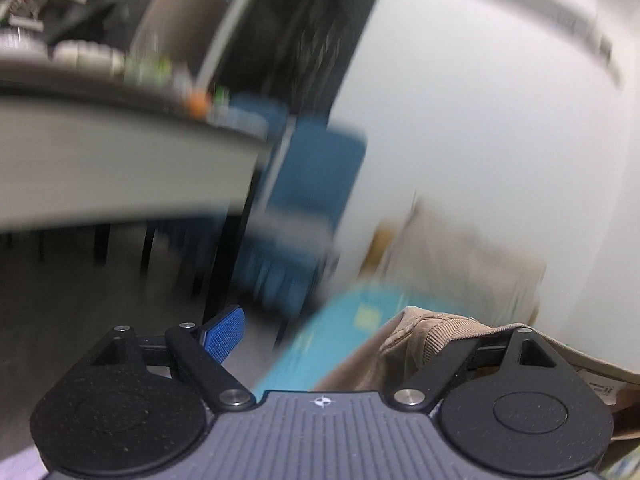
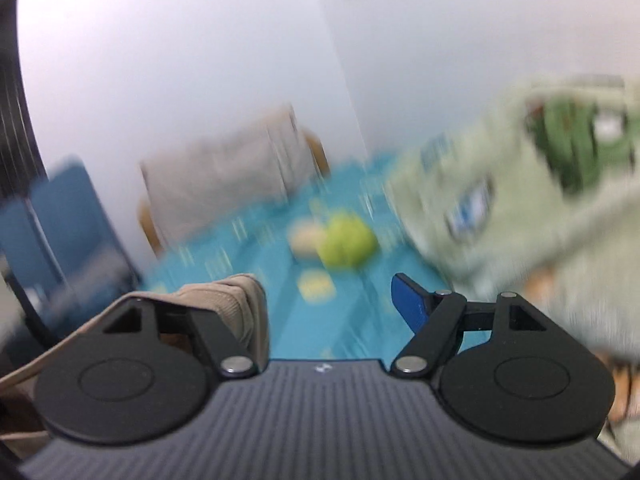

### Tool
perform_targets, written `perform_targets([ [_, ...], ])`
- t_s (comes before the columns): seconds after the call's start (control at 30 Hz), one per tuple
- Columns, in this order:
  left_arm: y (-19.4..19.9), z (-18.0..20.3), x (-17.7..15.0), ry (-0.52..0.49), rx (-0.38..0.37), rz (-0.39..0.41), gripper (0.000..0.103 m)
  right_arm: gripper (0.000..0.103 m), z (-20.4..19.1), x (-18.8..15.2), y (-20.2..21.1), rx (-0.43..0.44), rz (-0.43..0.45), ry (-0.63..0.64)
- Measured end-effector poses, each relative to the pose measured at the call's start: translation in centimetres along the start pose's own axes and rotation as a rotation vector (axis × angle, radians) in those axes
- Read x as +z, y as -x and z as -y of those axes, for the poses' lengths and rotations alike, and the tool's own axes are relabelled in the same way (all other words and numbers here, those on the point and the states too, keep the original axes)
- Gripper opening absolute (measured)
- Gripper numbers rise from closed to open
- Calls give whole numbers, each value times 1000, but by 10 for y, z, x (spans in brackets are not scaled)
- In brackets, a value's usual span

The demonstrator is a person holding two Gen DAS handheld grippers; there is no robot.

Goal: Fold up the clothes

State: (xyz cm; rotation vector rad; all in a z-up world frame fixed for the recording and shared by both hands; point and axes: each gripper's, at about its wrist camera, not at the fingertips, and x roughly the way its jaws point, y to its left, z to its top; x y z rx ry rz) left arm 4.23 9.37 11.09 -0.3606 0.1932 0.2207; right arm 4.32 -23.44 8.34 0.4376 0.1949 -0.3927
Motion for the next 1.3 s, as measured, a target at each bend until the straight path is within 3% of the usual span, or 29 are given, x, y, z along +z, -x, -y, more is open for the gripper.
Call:
perform_targets([
  [0.17, 62, 22, 108, 42, -63, 170, 88, 75, -48, 105, 55, 114, 162, -17],
  [0.4, 157, 52, 249, 82, -162, 382, 88, 76, -86, 230, 172, 243, 406, 50],
  [0.57, 221, 75, 307, 44, -204, 376, 89, 80, -83, 291, 242, 265, 496, 97],
  [0.73, 231, 96, 321, 7, -210, 311, 89, 80, -71, 317, 246, 260, 428, 110],
  [0.8, 209, 103, 313, 4, -206, 270, 89, 80, -65, 312, 223, 255, 369, 109],
  [1.03, 60, 117, 244, -10, -163, 170, 89, 80, -63, 274, 126, 193, 273, 201],
  [1.3, -139, 148, 134, -86, -103, 35, 89, 79, -63, 199, -74, 119, 107, 273],
])
